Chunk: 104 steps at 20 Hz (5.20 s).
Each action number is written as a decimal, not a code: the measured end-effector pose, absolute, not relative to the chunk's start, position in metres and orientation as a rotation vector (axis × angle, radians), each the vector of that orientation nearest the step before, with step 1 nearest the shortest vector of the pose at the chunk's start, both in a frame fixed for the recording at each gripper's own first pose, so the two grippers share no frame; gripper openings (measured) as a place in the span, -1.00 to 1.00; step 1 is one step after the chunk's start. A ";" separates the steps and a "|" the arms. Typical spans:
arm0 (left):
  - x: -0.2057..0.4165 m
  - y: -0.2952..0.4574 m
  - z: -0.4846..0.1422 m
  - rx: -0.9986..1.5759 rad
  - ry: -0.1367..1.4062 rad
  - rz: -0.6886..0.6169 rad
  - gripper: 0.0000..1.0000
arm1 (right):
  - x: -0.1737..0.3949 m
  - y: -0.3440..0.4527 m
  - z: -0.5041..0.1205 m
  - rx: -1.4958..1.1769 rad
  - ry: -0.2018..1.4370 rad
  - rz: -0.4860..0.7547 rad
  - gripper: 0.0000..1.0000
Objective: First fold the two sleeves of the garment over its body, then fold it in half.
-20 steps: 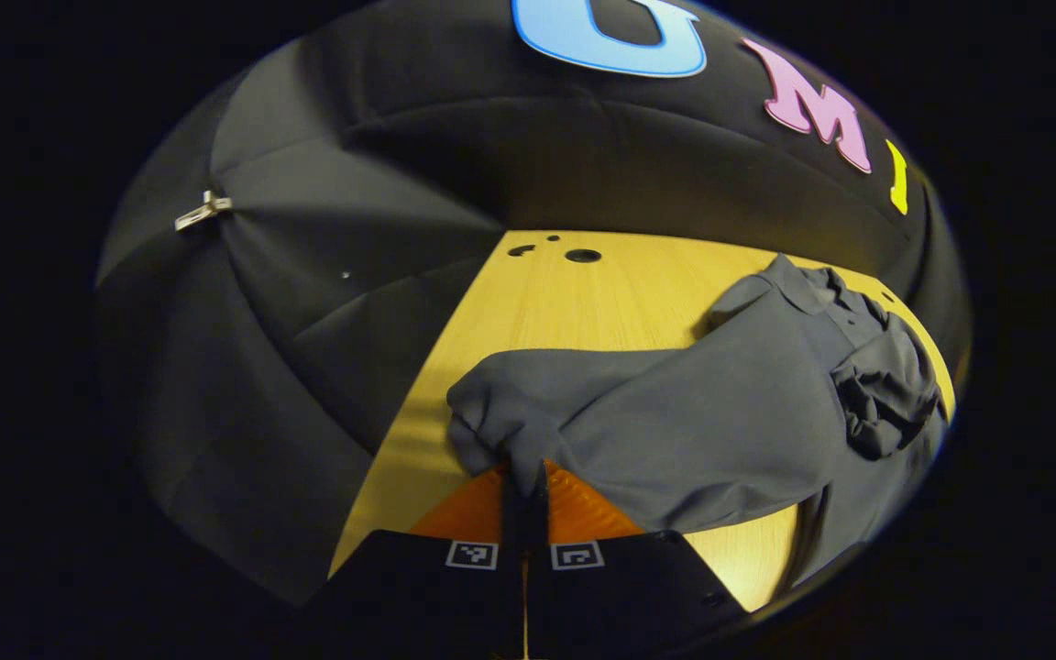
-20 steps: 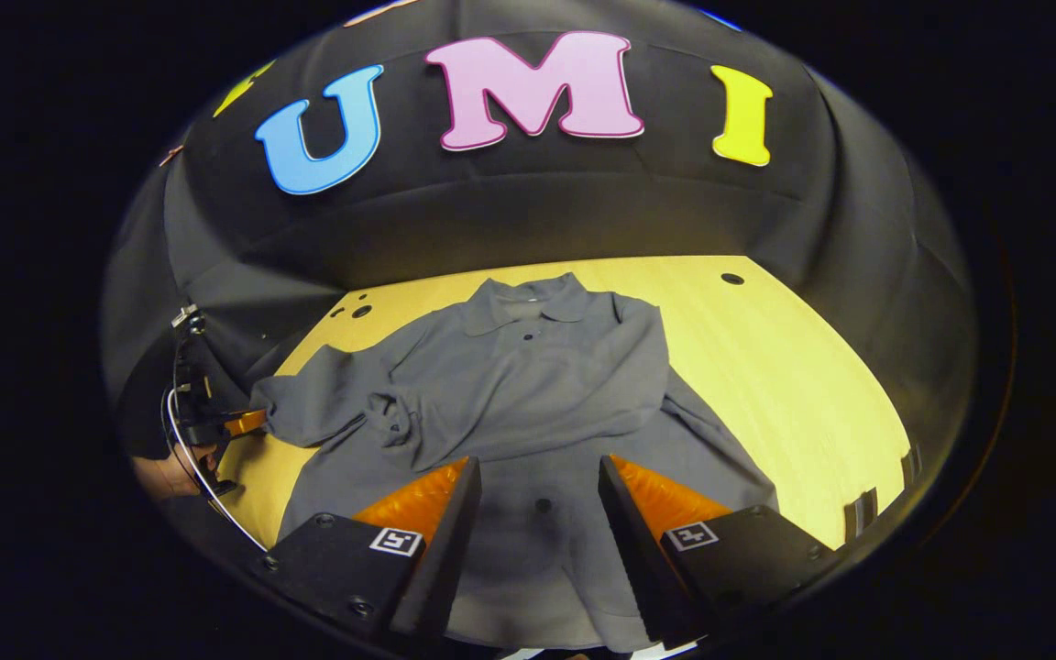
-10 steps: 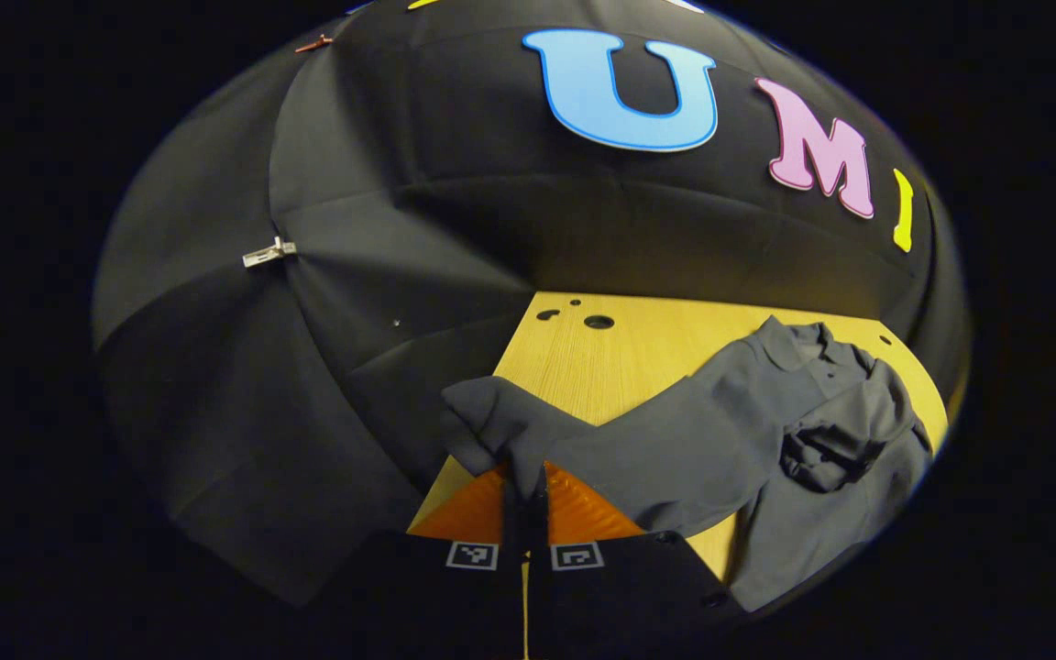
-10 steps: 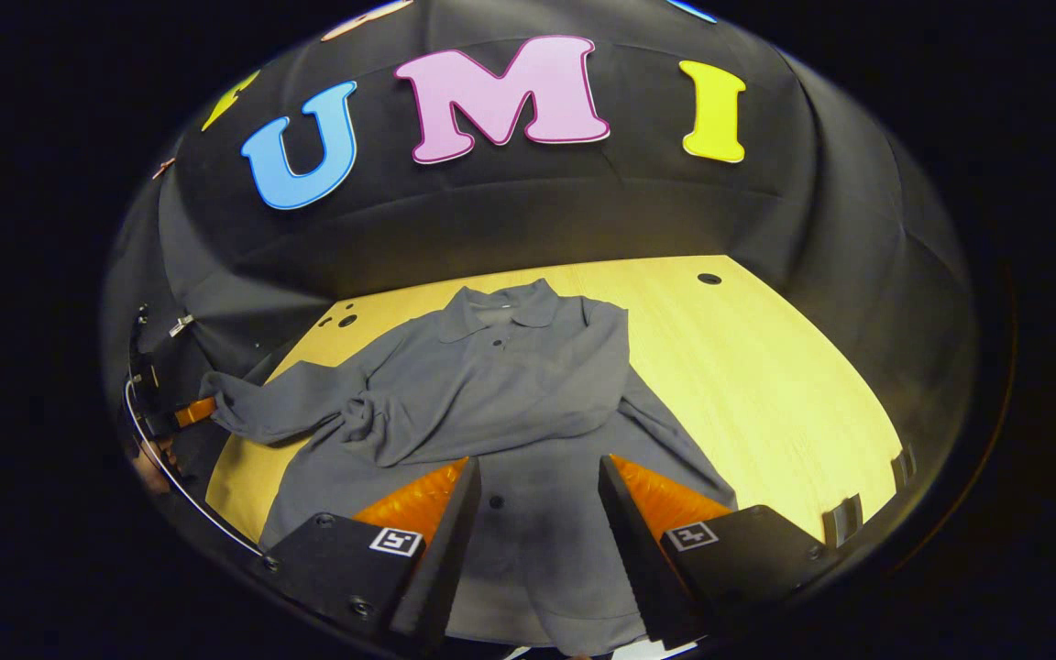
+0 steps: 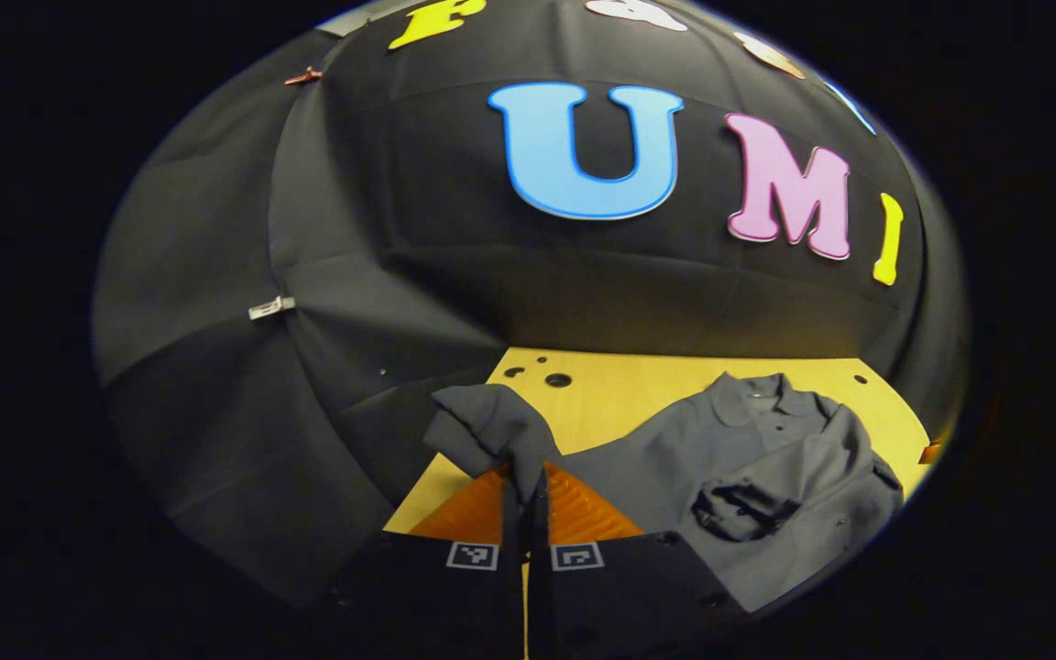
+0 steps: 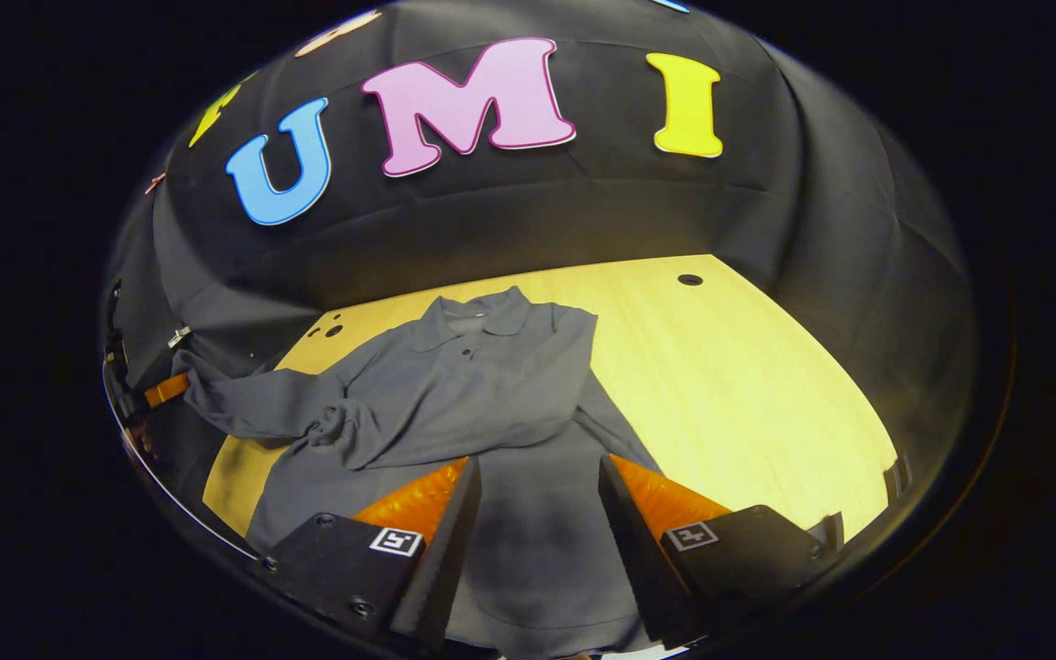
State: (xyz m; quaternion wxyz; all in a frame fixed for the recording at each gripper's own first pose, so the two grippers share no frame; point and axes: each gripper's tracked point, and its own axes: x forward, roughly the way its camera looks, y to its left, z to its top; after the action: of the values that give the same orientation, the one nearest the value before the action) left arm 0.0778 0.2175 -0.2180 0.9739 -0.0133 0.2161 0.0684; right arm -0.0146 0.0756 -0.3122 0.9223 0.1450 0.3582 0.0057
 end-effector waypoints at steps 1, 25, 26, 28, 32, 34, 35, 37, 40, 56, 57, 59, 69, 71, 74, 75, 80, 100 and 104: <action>0.078 0.204 -0.210 -0.018 0.418 0.110 -0.87 | -0.016 0.069 -0.313 0.299 0.735 0.007 0.61; 0.108 -0.185 -0.286 0.040 0.551 -0.354 -0.84 | -0.074 -0.087 -0.375 0.343 0.826 -0.096 0.61; 0.108 -0.195 -0.297 0.039 0.566 -0.360 -0.80 | -0.074 -0.090 -0.379 0.344 0.834 -0.092 0.61; 0.106 -0.210 -0.312 0.036 0.587 -0.375 -0.69 | -0.074 -0.096 -0.384 0.345 0.844 -0.086 0.61; 0.104 -0.229 -0.335 0.062 0.625 -0.389 -0.44 | -0.075 -0.104 -0.391 0.343 0.858 -0.074 0.61; 0.094 -0.250 -0.339 0.043 0.646 -0.458 -0.20 | -0.075 -0.105 -0.392 0.342 0.862 -0.069 0.63; 0.090 -0.259 -0.338 0.032 0.651 -0.491 -0.07 | -0.075 -0.106 -0.392 0.343 0.861 -0.066 0.65; 0.078 -0.273 -0.330 0.004 0.647 -0.552 0.19 | -0.073 -0.103 -0.392 0.347 0.859 -0.060 0.65; 0.063 -0.277 -0.311 -0.043 0.611 -0.603 0.61 | -0.074 -0.094 -0.389 0.356 0.861 -0.046 0.75; -0.041 -0.052 -0.305 0.000 0.678 -0.357 0.94 | -0.135 0.010 -0.374 0.295 0.959 0.104 0.97; -0.048 -0.033 -0.312 0.015 0.694 -0.331 0.94 | -0.137 0.016 -0.376 0.288 0.967 0.108 0.97; -0.067 0.002 -0.327 0.038 0.733 -0.282 0.94 | -0.141 0.023 -0.381 0.274 0.984 0.103 0.97; -0.109 0.095 -0.390 0.020 0.900 -0.106 0.94 | -0.171 0.038 -0.416 0.214 1.088 0.070 0.97; -0.113 0.098 -0.401 0.019 0.932 -0.104 0.94 | -0.175 0.042 -0.421 0.209 1.105 0.067 0.97; -0.115 0.097 -0.413 0.029 0.971 -0.109 0.94 | -0.179 0.044 -0.428 0.193 1.122 0.055 0.97; -0.116 0.096 -0.416 0.035 0.980 -0.113 0.87 | -0.180 0.045 -0.430 0.183 1.127 0.050 0.97; -0.118 0.095 -0.420 0.003 0.999 -0.100 0.96 | -0.179 0.045 -0.433 0.139 1.138 0.047 0.96; -0.038 0.058 -0.331 -0.119 0.849 -0.169 -0.89 | -0.076 0.047 -0.338 0.343 0.878 0.092 -0.87; 0.005 0.059 -0.295 -0.179 0.765 -0.151 -0.89 | -0.030 0.038 -0.303 0.328 0.776 0.099 -0.87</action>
State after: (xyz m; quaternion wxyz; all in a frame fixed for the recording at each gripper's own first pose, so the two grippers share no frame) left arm 0.0050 0.0589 -0.2951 0.9211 -0.0871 0.3722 -0.0737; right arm -0.0301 0.0380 -0.3027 0.9113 0.1590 0.3767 0.0478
